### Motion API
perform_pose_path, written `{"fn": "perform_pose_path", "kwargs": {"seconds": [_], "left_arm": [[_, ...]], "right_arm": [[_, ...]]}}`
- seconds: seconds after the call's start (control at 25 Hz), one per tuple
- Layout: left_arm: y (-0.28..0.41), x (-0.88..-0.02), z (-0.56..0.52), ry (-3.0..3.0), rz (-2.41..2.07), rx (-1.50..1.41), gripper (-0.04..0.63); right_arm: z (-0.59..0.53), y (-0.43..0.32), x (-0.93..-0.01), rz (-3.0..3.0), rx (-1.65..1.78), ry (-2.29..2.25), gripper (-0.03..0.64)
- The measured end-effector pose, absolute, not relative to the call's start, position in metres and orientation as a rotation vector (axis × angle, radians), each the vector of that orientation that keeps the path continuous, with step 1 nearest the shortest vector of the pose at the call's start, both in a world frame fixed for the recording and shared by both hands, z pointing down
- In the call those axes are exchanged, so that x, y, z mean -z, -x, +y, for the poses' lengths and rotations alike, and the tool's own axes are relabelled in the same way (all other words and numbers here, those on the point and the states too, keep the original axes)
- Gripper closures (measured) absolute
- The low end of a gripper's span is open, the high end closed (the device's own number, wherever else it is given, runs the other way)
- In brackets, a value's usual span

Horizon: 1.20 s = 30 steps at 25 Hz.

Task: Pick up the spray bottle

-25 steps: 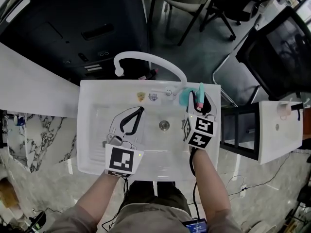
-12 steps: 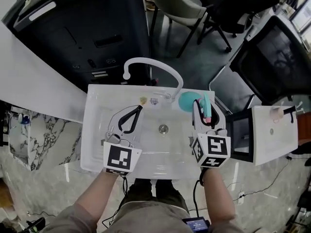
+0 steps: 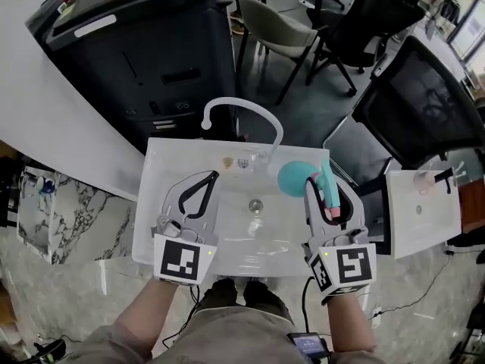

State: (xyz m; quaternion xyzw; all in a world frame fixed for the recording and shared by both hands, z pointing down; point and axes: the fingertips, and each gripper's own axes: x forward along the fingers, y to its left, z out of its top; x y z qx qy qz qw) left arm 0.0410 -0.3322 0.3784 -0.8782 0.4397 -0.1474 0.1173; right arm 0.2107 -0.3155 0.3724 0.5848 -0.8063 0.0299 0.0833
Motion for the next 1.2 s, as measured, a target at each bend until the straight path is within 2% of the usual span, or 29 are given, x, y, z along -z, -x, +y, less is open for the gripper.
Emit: {"fn": "perform_pose_path", "kwargs": {"seconds": [0.36,0.68,1.2], "left_arm": [[-0.036,-0.365,-0.286,2.552,1.245,0.461,0.595],[-0.025,-0.399,-0.258,2.599,1.254,0.532,0.595],[-0.018,-0.400,-0.247,2.597,1.271,0.536,0.595]], "right_arm": [[-0.267,-0.191,-0.370,-2.441,-0.077,-1.613,0.456],[-0.232,-0.178,-0.392,-2.426,-0.134,-1.529,0.456],[-0.220,-0.169,-0.401,-2.421,-0.132,-1.463,0.459]]}}
